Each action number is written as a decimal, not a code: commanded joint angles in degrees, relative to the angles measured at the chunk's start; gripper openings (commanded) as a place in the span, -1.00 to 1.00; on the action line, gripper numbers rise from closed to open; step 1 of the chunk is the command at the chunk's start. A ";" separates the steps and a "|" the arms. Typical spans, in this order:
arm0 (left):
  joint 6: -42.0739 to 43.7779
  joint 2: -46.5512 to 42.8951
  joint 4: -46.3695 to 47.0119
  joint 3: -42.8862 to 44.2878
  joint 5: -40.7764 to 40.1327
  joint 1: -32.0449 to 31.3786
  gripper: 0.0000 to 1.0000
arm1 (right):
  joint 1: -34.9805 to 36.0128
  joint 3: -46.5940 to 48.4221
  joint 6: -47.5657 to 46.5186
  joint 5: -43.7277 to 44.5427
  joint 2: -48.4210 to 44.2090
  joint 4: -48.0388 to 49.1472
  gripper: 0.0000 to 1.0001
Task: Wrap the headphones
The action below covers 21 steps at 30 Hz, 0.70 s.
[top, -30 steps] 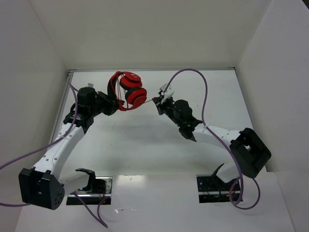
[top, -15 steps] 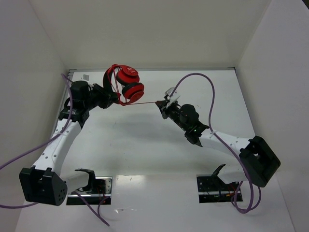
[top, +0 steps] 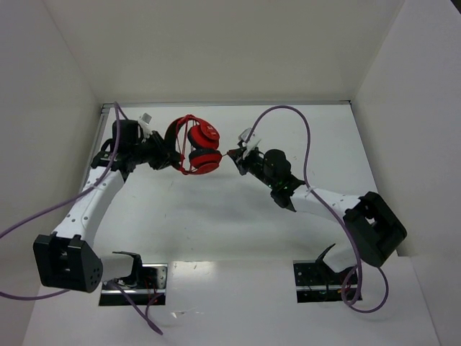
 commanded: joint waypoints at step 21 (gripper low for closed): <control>27.75 28.90 -24.01 23.29 -36.38 -9.61 -1.00 | -4.99 10.63 0.47 7.81 13.98 -0.24 -0.98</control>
